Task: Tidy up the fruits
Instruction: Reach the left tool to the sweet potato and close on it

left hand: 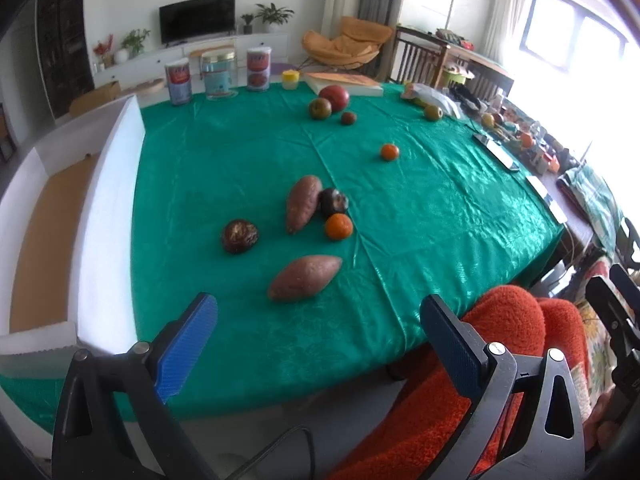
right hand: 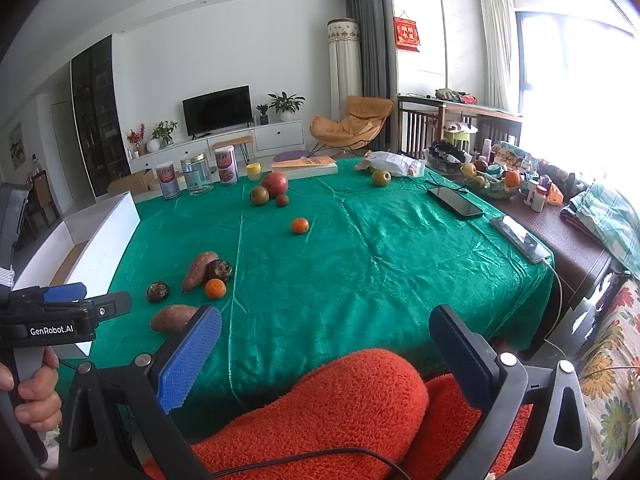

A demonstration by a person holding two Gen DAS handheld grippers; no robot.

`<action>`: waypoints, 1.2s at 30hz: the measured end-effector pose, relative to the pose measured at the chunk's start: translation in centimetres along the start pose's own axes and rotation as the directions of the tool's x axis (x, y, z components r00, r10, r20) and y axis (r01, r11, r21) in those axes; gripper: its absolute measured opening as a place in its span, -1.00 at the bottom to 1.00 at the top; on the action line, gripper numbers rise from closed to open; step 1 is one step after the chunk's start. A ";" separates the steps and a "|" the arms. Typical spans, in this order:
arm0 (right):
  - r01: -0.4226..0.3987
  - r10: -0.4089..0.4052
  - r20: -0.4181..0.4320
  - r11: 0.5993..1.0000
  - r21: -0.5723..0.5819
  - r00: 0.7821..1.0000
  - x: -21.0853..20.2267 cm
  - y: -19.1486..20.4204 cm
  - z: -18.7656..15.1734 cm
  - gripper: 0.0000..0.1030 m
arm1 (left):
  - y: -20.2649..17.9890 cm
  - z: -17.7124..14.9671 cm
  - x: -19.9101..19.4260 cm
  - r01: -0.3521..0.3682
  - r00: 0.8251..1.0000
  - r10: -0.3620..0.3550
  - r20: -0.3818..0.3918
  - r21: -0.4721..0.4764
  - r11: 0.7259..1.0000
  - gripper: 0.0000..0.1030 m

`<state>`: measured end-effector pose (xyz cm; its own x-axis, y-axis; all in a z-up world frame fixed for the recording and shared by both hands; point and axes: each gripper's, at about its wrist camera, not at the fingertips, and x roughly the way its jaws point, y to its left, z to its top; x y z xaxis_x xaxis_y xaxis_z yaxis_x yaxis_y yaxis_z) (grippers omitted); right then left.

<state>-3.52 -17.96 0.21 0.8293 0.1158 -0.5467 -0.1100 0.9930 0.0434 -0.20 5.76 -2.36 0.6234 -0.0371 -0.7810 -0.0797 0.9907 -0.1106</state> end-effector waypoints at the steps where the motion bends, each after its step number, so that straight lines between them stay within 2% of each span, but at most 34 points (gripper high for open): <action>1: -0.007 0.007 -0.018 1.000 0.001 1.000 0.4 0.0 0.0 1.00 | 0.7 -0.4 0.5 -0.017 1.000 0.016 -0.024 -0.019 1.000 0.98; 4: -0.016 0.014 -0.058 1.000 -0.027 0.998 1.6 -0.1 0.2 1.00 | 2.4 -1.0 1.4 -0.029 0.997 0.025 -0.068 -0.060 0.998 0.97; 5: 0.024 -0.027 -0.047 0.997 -0.073 0.999 1.5 -0.3 0.7 1.00 | 2.7 -1.0 1.4 -0.032 0.997 0.027 -0.066 -0.067 0.997 0.97; 6: 0.120 -0.122 -0.006 0.983 -0.136 0.992 1.1 -0.6 1.4 1.00 | 2.9 -0.9 1.3 -0.034 0.998 0.030 -0.057 -0.071 0.997 0.97; 7: 0.275 -0.266 0.067 0.942 -0.191 0.962 0.2 -1.2 2.3 1.00 | 3.2 -0.8 1.0 -0.035 0.999 0.032 -0.041 -0.074 0.997 0.97; 8: 0.425 -0.402 0.143 0.878 -0.221 0.904 -0.7 -1.8 3.3 1.00 | 3.2 -0.7 0.9 -0.037 0.999 0.036 -0.024 -0.072 0.997 0.97; 9: 0.521 -0.489 0.182 0.820 -0.236 0.853 -1.3 -2.6 4.4 1.00 | 3.3 -0.6 0.9 -0.043 0.999 0.042 -0.011 -0.068 0.997 0.97; 10: 0.551 -0.523 0.172 0.794 -0.257 0.835 -1.4 -3.4 5.5 1.00 | 3.3 -0.4 1.1 -0.052 0.999 0.052 -0.003 -0.062 0.997 0.97; 11: 0.526 -0.514 0.120 0.801 -0.285 0.849 -1.0 -3.9 6.3 1.00 | 3.3 -0.4 1.4 -0.059 0.998 0.059 -0.001 -0.058 0.997 0.97; 12: 0.449 -0.460 0.039 0.841 -0.301 0.887 -0.3 -4.2 6.6 1.00 | 3.3 -0.2 2.0 -0.061 0.998 0.061 -0.006 -0.058 0.996 0.97; 13: 0.320 -0.348 -0.054 0.905 -0.281 0.936 0.5 -4.4 6.6 1.00 | 3.2 -0.2 2.5 -0.061 0.998 0.061 -0.010 -0.055 0.997 0.97; 14: 0.167 -0.199 -0.131 0.961 -0.220 0.971 1.3 -4.6 6.2 1.00 | 3.1 -0.1 3.1 -0.061 0.998 0.060 -0.014 -0.049 0.997 0.97; 15: 0.028 -0.053 -0.193 0.991 -0.133 0.980 2.2 -4.6 5.4 1.00 | 2.9 -0.1 3.7 -0.059 0.998 0.058 -0.016 -0.033 0.998 0.97; 16: -0.064 0.050 -0.237 0.997 -0.050 0.970 3.3 -4.5 4.4 1.00 | 2.6 -0.1 4.3 -0.051 0.999 0.051 -0.015 -0.004 0.999 0.97; 17: -0.112 0.109 -0.262 0.994 0.003 0.959 4.2 -4.0 3.1 1.00 | 2.3 -0.1 5.0 -0.040 0.999 0.041 -0.017 0.042 0.998 0.97; 20: -0.114 0.120 -0.274 0.993 0.037 0.954 5.9 -2.2 -0.1 1.00 | 1.4 -0.1 7.6 0.008 0.997 0.006 -0.076 0.182 0.983 0.97; 25: -0.143 0.148 -0.283 0.989 0.038 0.948 5.9 -0.5 -1.6 1.00 | 0.7 0.6 11.0 0.059 0.989 -0.018 -0.147 0.282 0.958 0.97; 31: -0.142 0.140 -0.273 0.990 0.009 0.952 5.5 0.5 -2.0 1.00 | -0.7 1.1 13.8 0.173 0.967 -0.100 -0.233 0.316 0.933 0.96; 34: -0.141 0.141 -0.272 0.990 0.022 0.952 5.6 0.3 -2.0 1.00 | -1.3 0.8 14.9 0.178 0.961 -0.087 -0.263 0.349 0.920 0.94; 36: -0.140 0.143 -0.268 0.990 0.031 0.953 5.5 0.1 -2.0 1.00 | -1.5 0.8 14.9 0.183 0.964 -0.090 -0.251 0.374 0.909 0.93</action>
<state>-0.06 -17.31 -4.52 0.6275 0.2460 -0.7387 -0.2082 0.9672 0.1452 9.79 3.87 -13.34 0.4125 -0.1583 -0.8971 0.3321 0.9432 -0.0138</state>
